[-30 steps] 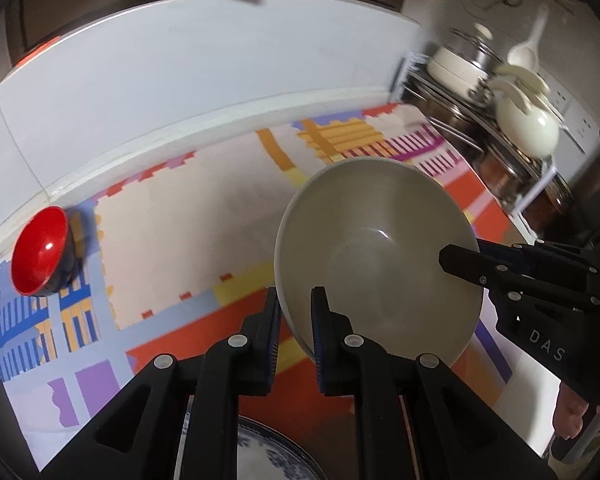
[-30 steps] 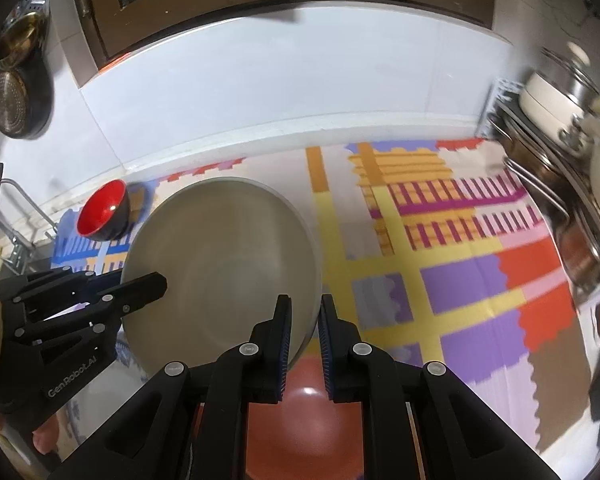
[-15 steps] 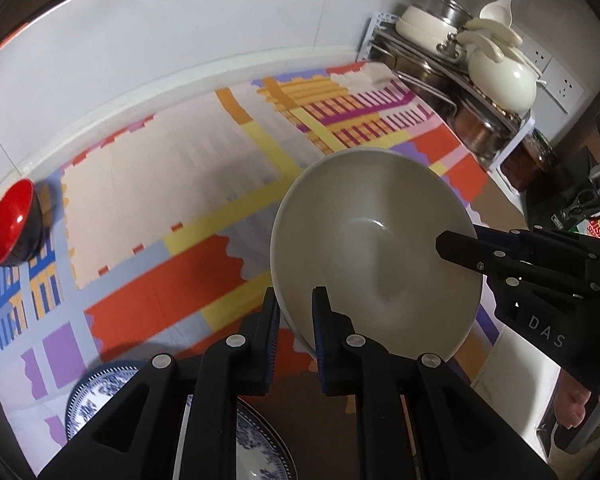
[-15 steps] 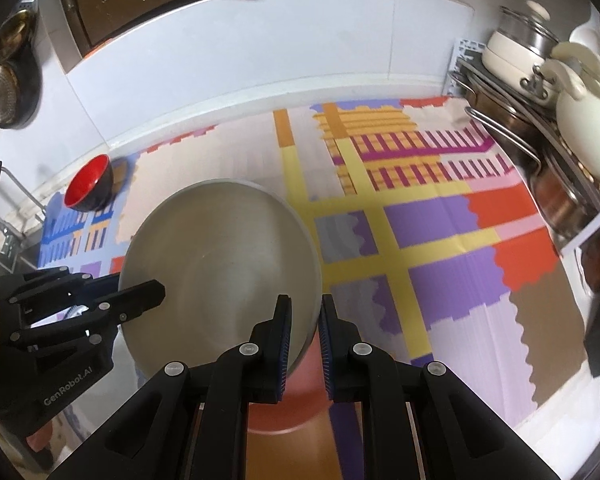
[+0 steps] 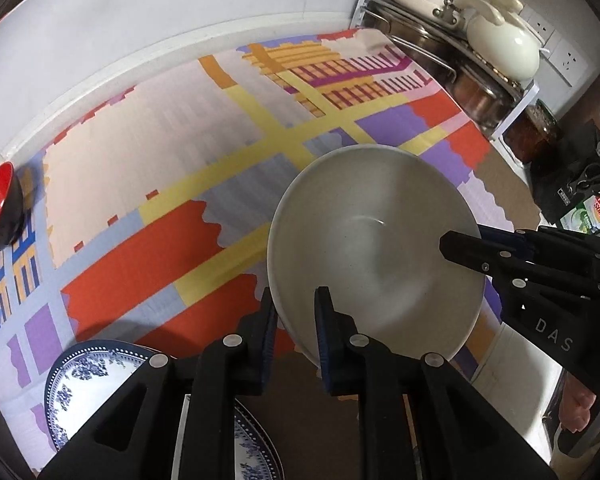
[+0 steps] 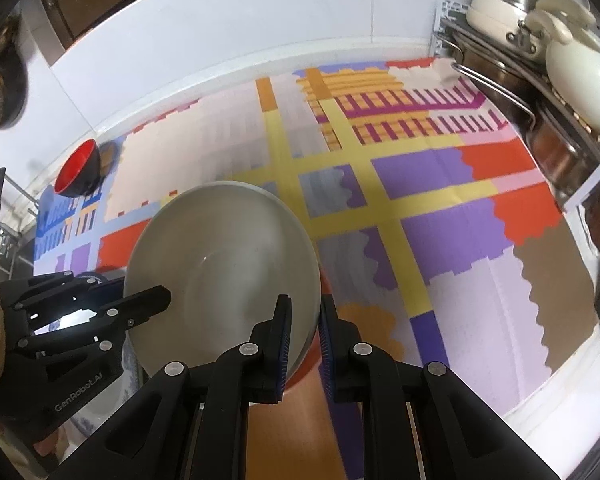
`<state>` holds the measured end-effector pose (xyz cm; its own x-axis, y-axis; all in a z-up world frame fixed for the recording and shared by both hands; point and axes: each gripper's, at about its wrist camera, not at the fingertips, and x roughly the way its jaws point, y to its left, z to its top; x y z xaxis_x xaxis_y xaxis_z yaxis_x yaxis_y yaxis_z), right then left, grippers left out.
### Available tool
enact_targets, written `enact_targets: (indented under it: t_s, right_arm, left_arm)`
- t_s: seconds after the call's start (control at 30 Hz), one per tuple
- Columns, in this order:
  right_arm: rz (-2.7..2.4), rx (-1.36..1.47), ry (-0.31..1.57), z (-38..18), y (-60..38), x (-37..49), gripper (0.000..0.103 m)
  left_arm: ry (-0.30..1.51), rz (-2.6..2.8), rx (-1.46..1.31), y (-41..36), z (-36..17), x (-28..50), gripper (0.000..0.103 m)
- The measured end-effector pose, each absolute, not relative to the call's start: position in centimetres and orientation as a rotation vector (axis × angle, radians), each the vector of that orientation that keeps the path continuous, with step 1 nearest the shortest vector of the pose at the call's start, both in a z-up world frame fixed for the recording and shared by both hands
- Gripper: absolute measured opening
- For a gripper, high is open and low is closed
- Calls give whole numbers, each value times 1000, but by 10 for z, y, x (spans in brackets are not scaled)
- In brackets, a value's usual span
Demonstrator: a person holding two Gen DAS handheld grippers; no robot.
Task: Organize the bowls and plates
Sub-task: 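Lift and carry the white bowl with both grippers beside the plate stack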
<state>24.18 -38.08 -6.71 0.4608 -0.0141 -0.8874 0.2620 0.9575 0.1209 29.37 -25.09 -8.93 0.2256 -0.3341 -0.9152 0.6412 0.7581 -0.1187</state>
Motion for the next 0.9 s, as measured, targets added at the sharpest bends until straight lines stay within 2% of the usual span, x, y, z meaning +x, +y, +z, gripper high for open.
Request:
enact_targets:
  t_s: [0.57, 0.67, 0.73, 0.77, 0.9]
  right_arm:
    - [-156, 279, 1121, -84, -385, 241, 16]
    - [-164, 274, 1133, -87, -386, 241, 16]
    - [-167, 278, 1140, -89, -387, 240, 17]
    - [-163, 284, 1142, -90, -387, 240, 17]
    - [-161, 285, 1132, -88, -386, 238, 31]
  left_arm:
    - [1178, -678, 331, -259, -100, 294, 30]
    - [1172, -681, 335, -260, -100, 294, 34]
    - [1162, -682, 341, -261, -99, 293, 40]
    - [1154, -684, 344, -262, -97, 292, 42]
    - [1123, -686, 353, -262, -91, 290, 49]
